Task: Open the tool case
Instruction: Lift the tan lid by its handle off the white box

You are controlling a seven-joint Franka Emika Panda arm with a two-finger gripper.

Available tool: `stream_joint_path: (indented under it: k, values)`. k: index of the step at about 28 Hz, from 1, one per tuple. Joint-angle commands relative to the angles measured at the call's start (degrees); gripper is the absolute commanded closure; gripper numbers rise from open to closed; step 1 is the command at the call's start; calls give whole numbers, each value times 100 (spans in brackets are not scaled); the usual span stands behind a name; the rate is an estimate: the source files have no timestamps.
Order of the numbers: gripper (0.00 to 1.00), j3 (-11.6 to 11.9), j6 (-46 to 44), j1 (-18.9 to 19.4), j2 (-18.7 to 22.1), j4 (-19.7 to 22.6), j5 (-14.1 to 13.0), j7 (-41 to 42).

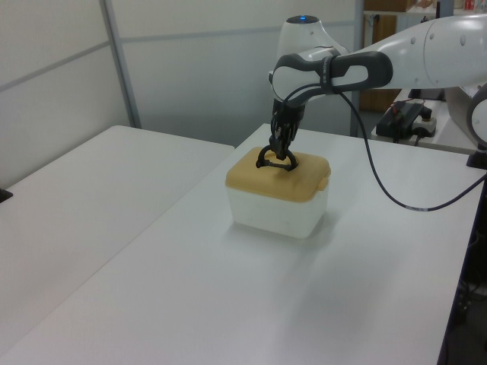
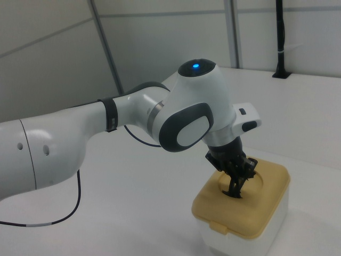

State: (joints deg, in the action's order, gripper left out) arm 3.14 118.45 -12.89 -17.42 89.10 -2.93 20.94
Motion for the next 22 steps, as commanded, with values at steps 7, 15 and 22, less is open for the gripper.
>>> stream_joint_path:
  k: [7, 15, 22]
  values:
    - [100, -6, 73, -56, 1, -191, -164, 200]
    - [100, -50, -129, -38, 107, -411, -235, 191]
    - [100, -269, -296, 277, 362, -376, -209, 60]
